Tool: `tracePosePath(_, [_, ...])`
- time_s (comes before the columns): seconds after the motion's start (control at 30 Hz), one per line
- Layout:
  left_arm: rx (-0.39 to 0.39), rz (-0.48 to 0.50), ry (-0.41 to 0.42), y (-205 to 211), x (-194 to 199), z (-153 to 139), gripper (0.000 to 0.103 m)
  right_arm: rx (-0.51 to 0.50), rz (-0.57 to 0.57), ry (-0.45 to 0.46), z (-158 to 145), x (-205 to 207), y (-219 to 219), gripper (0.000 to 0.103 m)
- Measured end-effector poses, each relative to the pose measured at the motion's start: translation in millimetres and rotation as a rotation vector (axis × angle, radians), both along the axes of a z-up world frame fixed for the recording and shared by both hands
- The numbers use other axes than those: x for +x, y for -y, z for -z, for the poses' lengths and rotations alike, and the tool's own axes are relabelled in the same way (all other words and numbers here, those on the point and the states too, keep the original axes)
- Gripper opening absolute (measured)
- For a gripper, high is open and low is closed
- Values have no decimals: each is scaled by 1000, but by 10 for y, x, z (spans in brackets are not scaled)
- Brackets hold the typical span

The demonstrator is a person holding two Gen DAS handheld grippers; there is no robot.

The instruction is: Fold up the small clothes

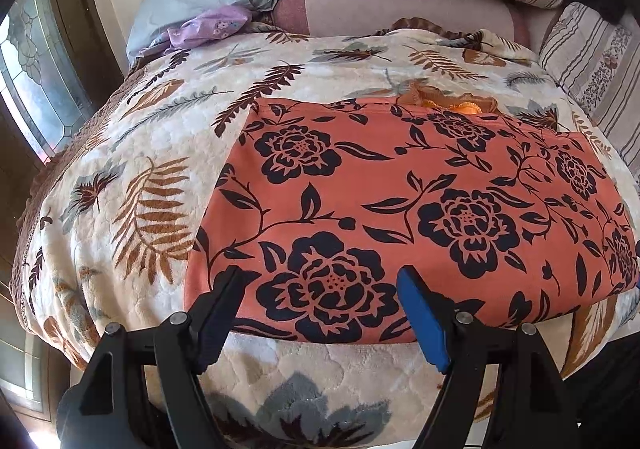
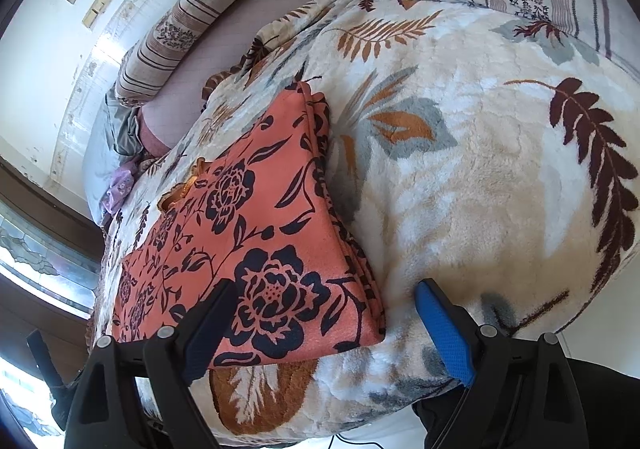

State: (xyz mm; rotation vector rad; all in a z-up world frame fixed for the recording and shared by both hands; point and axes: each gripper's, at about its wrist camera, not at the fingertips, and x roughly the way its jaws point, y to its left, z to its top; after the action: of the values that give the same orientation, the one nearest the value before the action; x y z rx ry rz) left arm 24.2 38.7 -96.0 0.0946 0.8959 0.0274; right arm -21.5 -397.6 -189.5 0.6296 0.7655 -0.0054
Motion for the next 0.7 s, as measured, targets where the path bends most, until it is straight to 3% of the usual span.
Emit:
tracePosePath(0.27, [-30,-23,40,-131,77,-65,79,-41,-1,-15,-1,29,-59,92])
tracePosePath(0.47, [-33,-56,-9,-291,202,210,79,-64,-2,-22,0,37,-79,92])
tracePosePath(0.7, [-55,-44,21,-326,174,283,84,-99,-2,-33,-1,67,-128,92])
